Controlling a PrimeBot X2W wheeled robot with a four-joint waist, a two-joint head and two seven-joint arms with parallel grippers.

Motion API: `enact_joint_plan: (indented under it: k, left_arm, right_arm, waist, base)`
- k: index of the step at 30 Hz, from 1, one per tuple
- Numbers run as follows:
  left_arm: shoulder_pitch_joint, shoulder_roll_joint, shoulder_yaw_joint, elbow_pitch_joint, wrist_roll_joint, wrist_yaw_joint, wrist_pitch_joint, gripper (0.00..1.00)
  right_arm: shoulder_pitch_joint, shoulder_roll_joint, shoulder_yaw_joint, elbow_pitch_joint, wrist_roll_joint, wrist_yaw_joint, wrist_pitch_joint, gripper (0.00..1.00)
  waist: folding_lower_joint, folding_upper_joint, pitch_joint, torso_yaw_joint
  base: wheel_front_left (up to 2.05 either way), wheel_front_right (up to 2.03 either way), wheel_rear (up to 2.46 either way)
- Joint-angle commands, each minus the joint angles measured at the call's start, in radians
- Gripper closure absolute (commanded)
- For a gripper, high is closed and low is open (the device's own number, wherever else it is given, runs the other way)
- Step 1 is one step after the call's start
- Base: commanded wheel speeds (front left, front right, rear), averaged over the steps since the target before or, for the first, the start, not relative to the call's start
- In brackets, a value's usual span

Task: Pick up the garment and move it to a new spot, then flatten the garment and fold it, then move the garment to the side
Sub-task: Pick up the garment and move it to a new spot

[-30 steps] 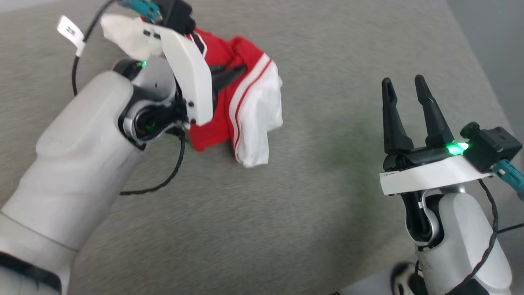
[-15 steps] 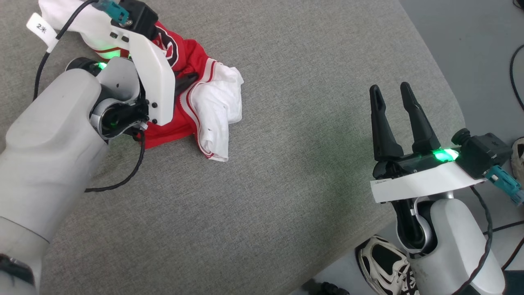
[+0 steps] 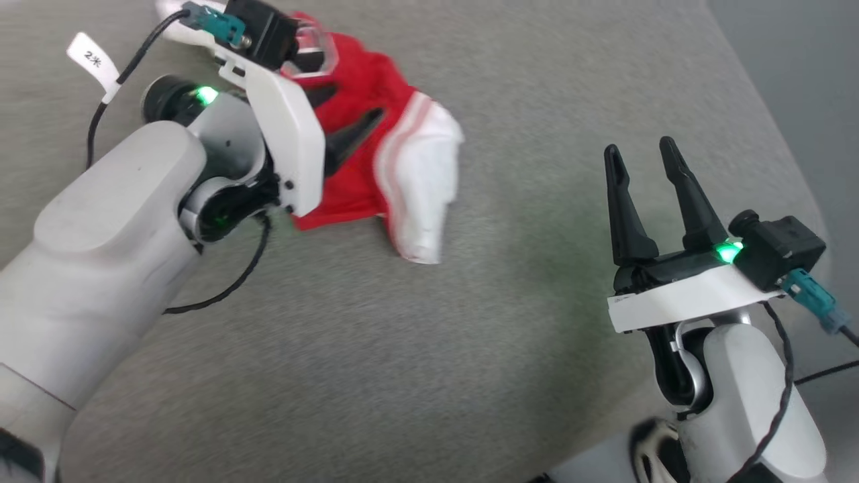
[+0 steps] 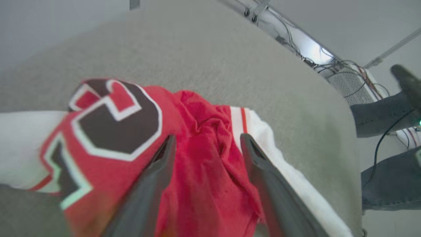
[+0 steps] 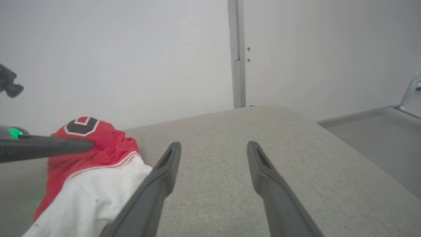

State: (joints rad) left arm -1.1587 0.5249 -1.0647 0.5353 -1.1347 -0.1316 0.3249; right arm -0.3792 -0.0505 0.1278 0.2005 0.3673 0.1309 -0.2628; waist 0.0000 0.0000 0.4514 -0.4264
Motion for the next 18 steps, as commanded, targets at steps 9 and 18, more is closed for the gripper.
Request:
enact_joint_plan:
  k: [9,18]
  left_arm:
    - [0.191,0.058,0.041,-0.064,-0.062,0.003,-0.371,0.0]
    - [0.473,0.042,0.106,0.098,-0.082,0.003,-0.59,0.0]
  right_arm:
    - [0.026,-0.001,-0.064,0.051,-0.158,0.0,-0.003,0.0]
    - [0.069,-0.001,-0.166,0.082,-0.293,0.0,-0.003,0.0]
  waist:
    - [0.0,0.0,-0.156,0.225]
    - [0.0,0.0,-0.242,0.395]
  base:
    - [0.0,0.0,0.0]
    - [0.0,0.0,0.0]
